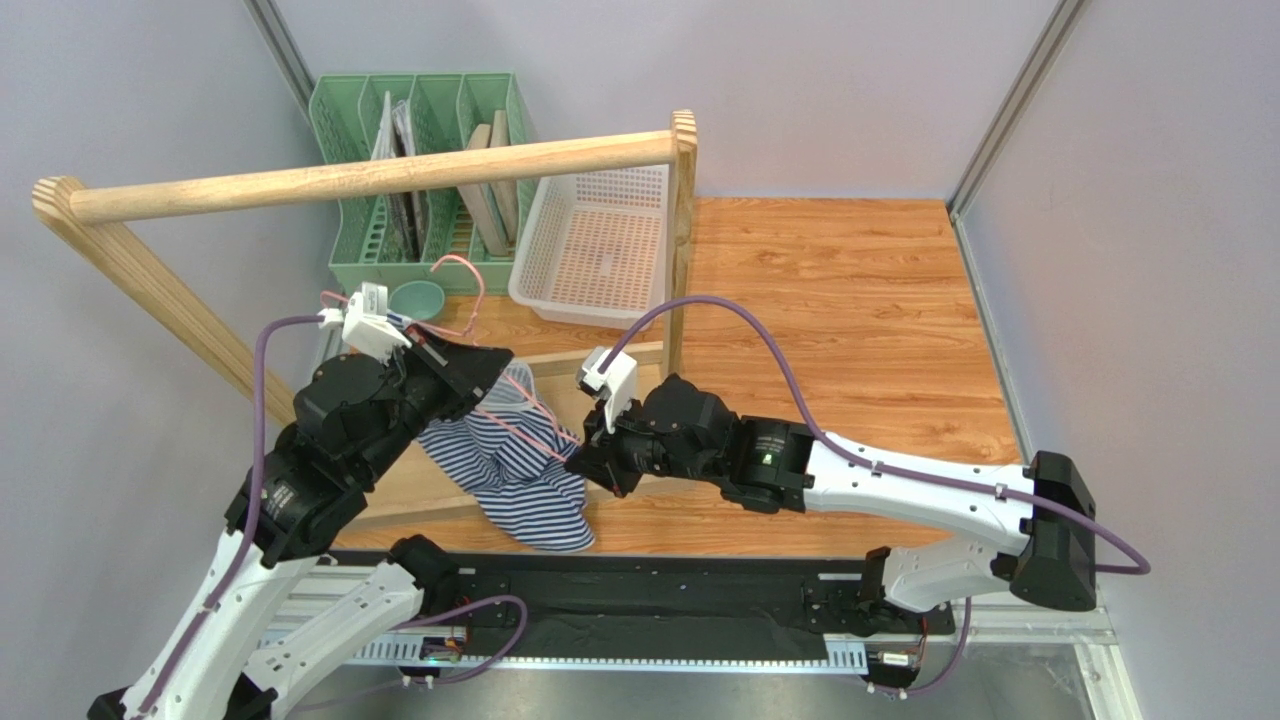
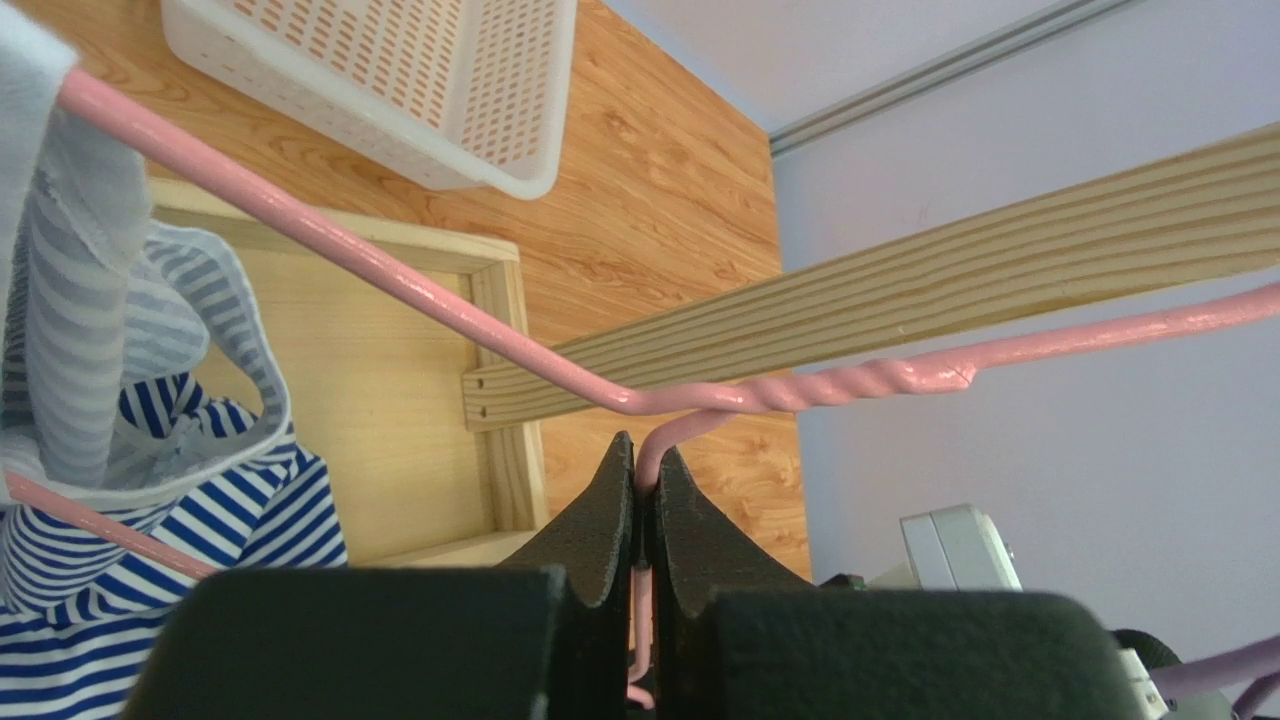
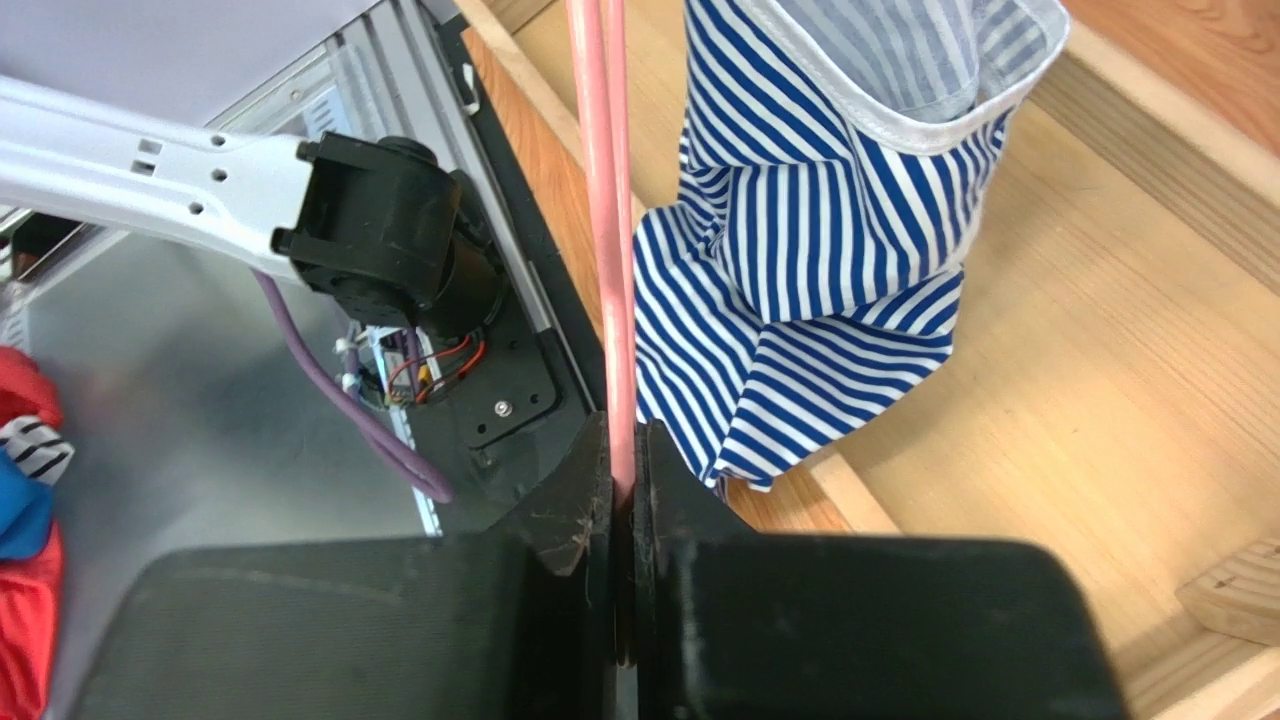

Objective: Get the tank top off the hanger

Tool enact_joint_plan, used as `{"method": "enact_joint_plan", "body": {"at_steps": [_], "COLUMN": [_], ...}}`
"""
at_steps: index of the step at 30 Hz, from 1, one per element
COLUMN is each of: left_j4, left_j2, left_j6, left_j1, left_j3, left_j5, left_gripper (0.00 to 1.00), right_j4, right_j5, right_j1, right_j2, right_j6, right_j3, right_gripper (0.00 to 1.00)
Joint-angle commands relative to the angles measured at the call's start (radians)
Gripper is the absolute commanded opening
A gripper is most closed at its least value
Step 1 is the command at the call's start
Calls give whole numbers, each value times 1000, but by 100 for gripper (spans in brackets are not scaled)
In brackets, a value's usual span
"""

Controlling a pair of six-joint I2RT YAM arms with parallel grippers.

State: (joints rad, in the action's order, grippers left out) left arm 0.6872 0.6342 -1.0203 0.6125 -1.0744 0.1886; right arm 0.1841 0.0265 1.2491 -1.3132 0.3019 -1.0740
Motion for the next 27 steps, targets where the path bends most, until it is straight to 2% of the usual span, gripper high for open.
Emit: {"method": "enact_joint_plan", "body": {"at_steps": [1, 4, 5, 8, 11, 13, 15, 18, 21, 22, 27], "left_j4": [-37, -35, -26, -5, 20, 40, 107, 170, 164, 150, 163], "left_j2": [-18, -25, -33, -63, -122, -154, -191, -209, -191, -165, -44], "left_j6": [17, 75, 89, 153, 224, 293, 337, 419, 509, 535, 660], "left_j1": [0, 0, 0, 0, 0, 0, 0, 0, 0, 0, 0], "left_j3": [2, 1, 1, 8, 24, 34, 34, 21, 5, -4, -67], "left_j5": [-64, -93, -106, -130, -169, -141, -37, 89, 123, 123, 141], "left_gripper": [0, 23, 37, 54, 56, 56, 52, 52, 56, 63, 69], "right_j4": [-45, -44, -44, -23, -9, -12, -11, -8, -8, -8, -11], "right_j5": [-131, -190, -197, -223, -226, -195, -174, -117, -88, -88, -54], "right_j1": [6, 6, 4, 6, 4, 6, 4, 6, 6, 6, 4], "right_j2": [32, 72, 80, 107, 143, 164, 203, 247, 275, 276, 281], "right_j6": [22, 58, 66, 89, 106, 114, 120, 118, 115, 114, 120], "right_j3": [-21, 8, 22, 39, 75, 107, 126, 149, 163, 166, 169], "right_gripper": [0, 0, 0, 0, 0, 0, 0, 0, 0, 0, 0]}}
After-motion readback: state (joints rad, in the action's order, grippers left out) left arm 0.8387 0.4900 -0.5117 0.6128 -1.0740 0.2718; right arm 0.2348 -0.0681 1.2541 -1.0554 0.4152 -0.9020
